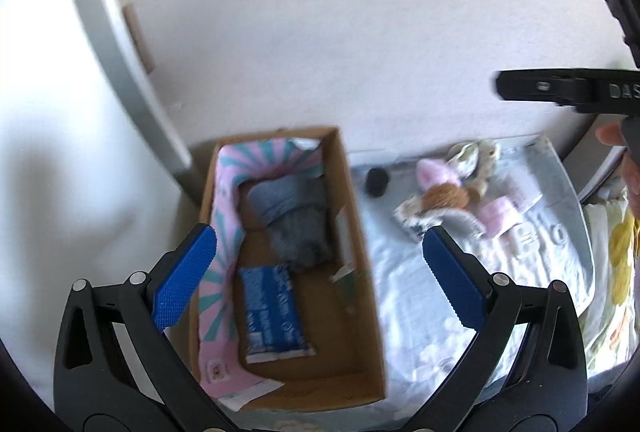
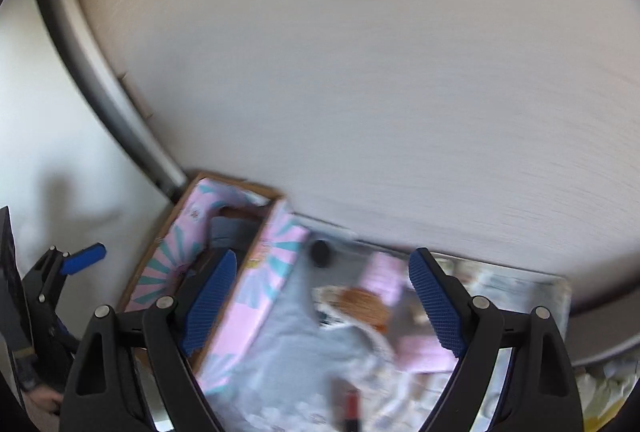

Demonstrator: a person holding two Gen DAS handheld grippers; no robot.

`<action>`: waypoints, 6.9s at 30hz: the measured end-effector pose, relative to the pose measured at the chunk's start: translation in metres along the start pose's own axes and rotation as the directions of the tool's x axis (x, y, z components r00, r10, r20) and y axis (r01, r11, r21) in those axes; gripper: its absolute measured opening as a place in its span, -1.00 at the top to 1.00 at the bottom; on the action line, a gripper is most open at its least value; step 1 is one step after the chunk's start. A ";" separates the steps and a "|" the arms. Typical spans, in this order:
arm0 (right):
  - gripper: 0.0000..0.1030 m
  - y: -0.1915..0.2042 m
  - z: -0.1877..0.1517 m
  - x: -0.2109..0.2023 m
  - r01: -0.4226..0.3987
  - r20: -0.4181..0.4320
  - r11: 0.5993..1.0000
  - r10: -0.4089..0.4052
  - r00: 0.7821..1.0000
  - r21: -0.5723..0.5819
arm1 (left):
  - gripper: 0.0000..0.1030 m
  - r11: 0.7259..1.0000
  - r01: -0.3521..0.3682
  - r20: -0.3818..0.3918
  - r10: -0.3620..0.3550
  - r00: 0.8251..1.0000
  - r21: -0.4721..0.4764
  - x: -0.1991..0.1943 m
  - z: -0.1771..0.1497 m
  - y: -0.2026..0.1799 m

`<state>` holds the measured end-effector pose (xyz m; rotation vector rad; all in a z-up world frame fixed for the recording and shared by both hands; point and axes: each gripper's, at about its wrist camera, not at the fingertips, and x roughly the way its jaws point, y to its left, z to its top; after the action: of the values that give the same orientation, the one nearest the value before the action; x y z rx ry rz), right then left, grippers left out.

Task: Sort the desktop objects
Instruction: 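Move both tools back over the table items, then grasp the brown fuzzy toy with left gripper while right gripper grasps clear swab box, then carry both items into the striped box and open both grippers, then move both tools back over the table toward the white tissue pack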

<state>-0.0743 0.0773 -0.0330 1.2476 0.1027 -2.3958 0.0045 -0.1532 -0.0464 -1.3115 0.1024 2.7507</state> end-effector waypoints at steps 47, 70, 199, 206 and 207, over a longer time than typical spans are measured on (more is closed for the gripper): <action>-0.08 -0.194 -0.122 0.129 -0.028 -0.298 0.997 0.048 0.953 0.072 | 0.19 0.864 -0.136 -0.304 -0.020 0.952 -0.484 0.219 -0.015 -0.160; 0.37 -0.195 -0.115 0.092 0.005 -0.247 1.000 -0.002 0.969 0.014 | 0.28 0.883 0.000 -0.246 -0.131 0.960 -0.469 0.155 0.010 -0.143; -0.65 -0.107 -0.069 -0.043 -0.029 0.063 0.973 0.015 0.998 0.228 | -1.00 0.995 0.104 -0.111 -0.103 0.988 0.003 0.022 0.008 -0.070; -0.65 -0.154 -0.101 -0.067 0.022 0.078 0.946 -0.050 0.996 0.323 | -1.00 0.991 0.133 -0.123 -0.132 0.984 -0.001 0.031 0.011 -0.101; -0.65 -0.160 -0.107 -0.068 0.027 0.076 0.940 -0.056 0.996 0.340 | -1.00 0.991 0.136 -0.124 -0.136 0.983 -0.005 0.034 0.010 -0.104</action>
<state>-0.0245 0.2725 -0.0630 1.2959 -0.3264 -2.5749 -0.0130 -0.0469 -0.0687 -1.4311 0.0252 2.5553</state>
